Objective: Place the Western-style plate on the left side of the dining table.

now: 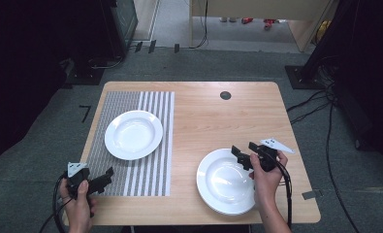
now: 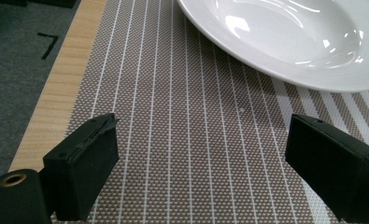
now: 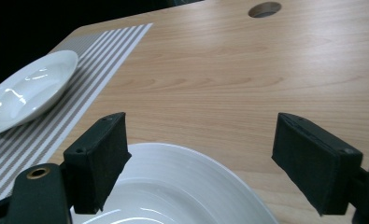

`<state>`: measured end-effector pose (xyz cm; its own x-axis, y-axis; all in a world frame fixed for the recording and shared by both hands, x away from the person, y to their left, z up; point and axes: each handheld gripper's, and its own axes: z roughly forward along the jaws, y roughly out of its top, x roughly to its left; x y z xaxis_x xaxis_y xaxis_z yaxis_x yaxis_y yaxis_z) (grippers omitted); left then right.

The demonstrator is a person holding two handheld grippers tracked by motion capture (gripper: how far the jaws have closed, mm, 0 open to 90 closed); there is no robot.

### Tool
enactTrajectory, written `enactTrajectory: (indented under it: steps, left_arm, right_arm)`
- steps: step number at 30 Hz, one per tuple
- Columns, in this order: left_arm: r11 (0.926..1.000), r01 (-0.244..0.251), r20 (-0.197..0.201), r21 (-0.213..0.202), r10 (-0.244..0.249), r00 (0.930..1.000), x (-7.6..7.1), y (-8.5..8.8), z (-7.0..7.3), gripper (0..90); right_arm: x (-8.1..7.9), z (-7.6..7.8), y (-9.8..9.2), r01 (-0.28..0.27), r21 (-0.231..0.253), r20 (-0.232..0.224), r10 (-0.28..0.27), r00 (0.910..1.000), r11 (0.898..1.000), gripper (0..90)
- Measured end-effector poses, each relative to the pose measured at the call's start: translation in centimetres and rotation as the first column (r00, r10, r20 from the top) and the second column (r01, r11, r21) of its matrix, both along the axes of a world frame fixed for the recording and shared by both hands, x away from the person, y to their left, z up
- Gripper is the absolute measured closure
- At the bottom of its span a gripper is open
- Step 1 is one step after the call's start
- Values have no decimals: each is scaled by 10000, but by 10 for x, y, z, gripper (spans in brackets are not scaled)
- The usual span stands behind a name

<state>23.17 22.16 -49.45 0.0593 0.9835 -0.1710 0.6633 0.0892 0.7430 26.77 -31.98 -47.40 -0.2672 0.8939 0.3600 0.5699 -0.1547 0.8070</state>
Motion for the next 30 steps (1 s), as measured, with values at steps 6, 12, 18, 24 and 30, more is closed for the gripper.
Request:
enactTrajectory:
  steps: [6, 12, 18, 24, 30]
  left_arm:
    - [9998, 26, -81, 180, -25, 10000, -6, 2, -3, 95]
    - [9994, -115, -158, 337, 120, 9998, -10, 10, -6, 95]
    - [9982, -179, -291, 571, 196, 9994, -11, 14, -10, 95]
    - [9965, -227, -393, 809, 259, 9989, -13, 18, -12, 96]
    - [9949, -261, -506, 973, 312, 9982, -15, 21, -16, 96]
  right_arm:
    - [-6, -5, -16, 262, -125, -100, -264, 9996, 9996, 185]
    - [-11, -9, -31, 543, -207, -219, -547, 9983, 9983, 185]
    - [-15, -15, -46, 918, -333, -277, -928, 9953, 9952, 186]
    - [-19, -20, -59, 1191, -678, -354, -1217, 9919, 9906, 187]
    - [-25, -25, -78, 1579, -752, -458, -1616, 9858, 9846, 192]
